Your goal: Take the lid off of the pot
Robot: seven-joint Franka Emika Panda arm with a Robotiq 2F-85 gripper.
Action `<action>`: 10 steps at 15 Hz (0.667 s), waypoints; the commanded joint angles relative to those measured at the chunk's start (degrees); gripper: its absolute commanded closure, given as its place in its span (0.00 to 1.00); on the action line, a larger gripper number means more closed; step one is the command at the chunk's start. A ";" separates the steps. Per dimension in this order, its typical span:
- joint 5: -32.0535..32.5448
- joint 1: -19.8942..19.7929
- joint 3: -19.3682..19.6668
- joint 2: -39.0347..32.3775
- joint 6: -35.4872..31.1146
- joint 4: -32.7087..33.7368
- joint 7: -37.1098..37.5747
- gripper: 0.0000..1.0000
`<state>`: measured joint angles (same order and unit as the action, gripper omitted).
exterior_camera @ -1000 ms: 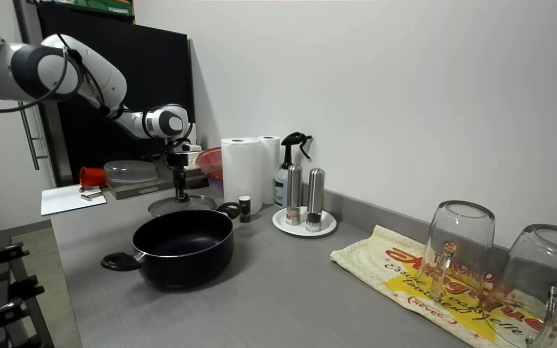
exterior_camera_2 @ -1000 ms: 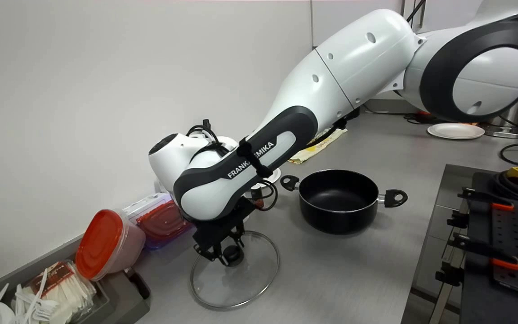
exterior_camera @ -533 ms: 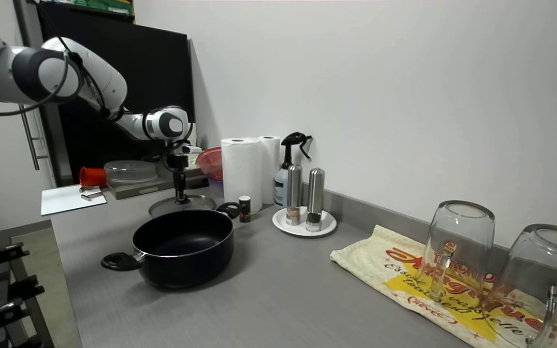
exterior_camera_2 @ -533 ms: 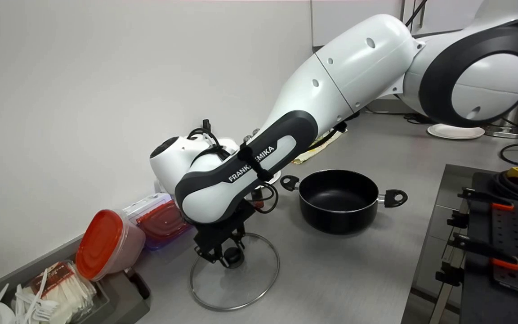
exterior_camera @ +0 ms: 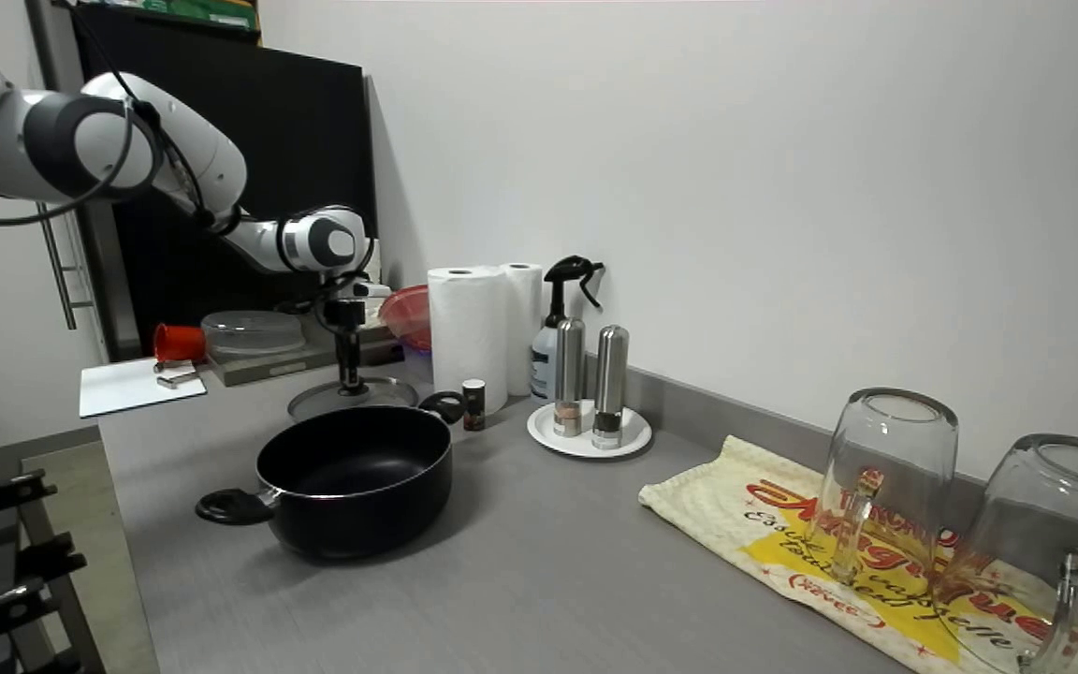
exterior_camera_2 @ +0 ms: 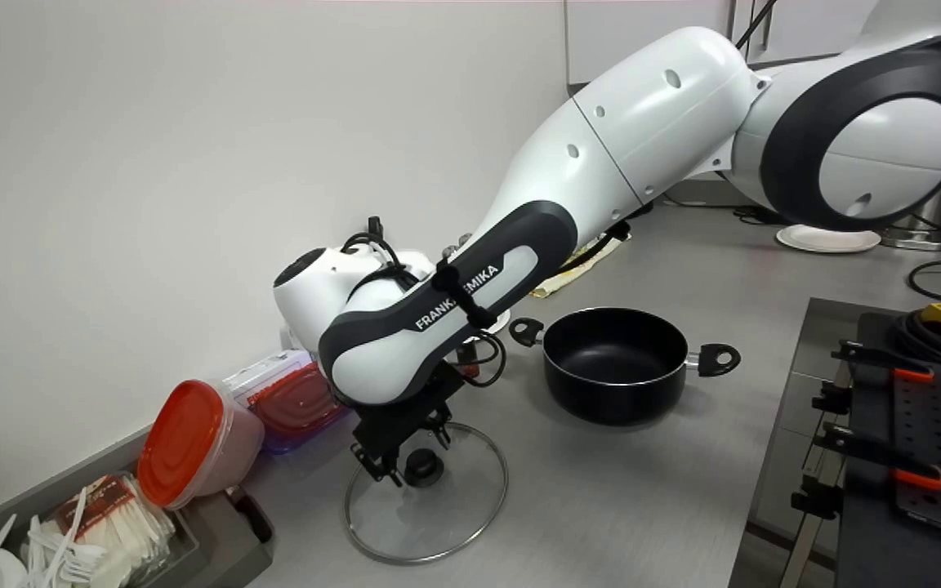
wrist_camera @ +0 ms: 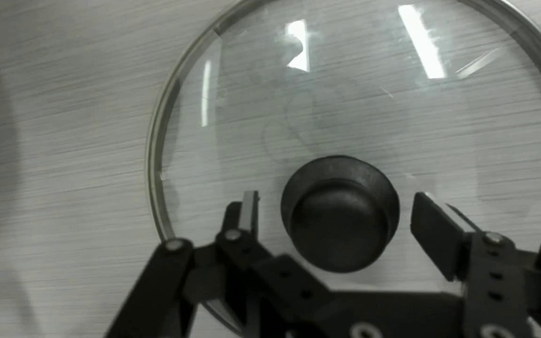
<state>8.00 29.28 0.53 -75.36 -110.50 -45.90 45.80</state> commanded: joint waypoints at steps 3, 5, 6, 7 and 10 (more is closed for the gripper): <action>-0.32 -0.36 -0.52 1.28 0.16 -0.36 -0.13 0.00; -0.44 -0.46 -0.67 2.32 0.58 -0.73 -0.14 0.00; -0.47 -0.47 -0.70 2.55 0.64 -0.86 -0.14 0.00; -0.47 -0.47 -0.72 2.68 0.65 -1.09 -0.14 0.00; -0.48 -0.47 -0.75 2.76 0.65 -1.60 -0.14 0.00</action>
<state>7.52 28.80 -0.23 -72.60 -109.86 -47.51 45.66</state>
